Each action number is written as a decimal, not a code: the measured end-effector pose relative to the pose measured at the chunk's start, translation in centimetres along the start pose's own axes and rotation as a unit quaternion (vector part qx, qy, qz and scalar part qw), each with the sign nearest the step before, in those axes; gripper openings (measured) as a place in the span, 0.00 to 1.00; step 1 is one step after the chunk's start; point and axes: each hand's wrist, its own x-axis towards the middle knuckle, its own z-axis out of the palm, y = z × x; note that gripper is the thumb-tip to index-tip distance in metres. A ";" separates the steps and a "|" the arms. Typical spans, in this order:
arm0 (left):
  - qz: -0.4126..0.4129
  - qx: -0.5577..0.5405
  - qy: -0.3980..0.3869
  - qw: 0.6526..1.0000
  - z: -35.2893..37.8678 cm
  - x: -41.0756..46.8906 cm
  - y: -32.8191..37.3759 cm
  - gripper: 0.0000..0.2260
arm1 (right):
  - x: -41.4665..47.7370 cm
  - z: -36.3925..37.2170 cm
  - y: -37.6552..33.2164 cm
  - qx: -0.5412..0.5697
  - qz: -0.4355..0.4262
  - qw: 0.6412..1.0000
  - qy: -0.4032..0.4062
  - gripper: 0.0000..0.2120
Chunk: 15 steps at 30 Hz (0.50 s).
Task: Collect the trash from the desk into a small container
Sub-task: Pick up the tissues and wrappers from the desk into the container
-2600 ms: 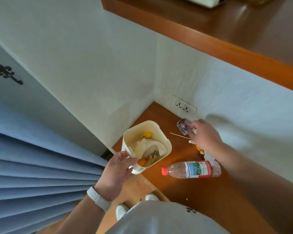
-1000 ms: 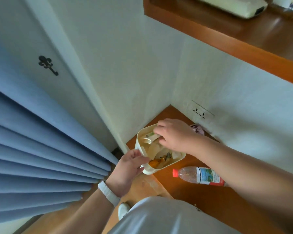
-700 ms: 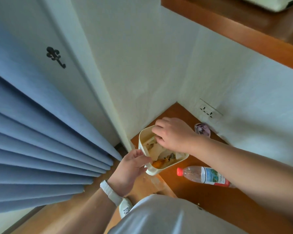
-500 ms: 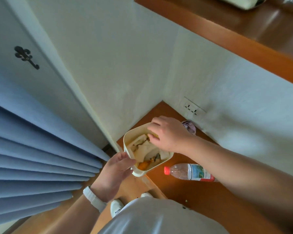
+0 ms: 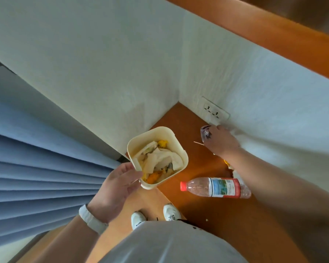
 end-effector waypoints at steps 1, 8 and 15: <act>0.001 0.003 0.006 1.000 0.1 -0.1 0.1 0.10 | 0.3 0.3 -0.1 -0.003 -0.004 1.000 0.002 0.23; 0.011 -0.002 0.031 0.999 0.7 -0.3 0.8 0.08 | 2.2 3.3 0.4 -0.013 -0.026 1.000 -0.004 0.16; 0.010 -0.006 0.025 1.000 0.5 -0.3 1.1 0.08 | 1.6 2.8 0.6 0.026 -0.027 0.998 -0.046 0.09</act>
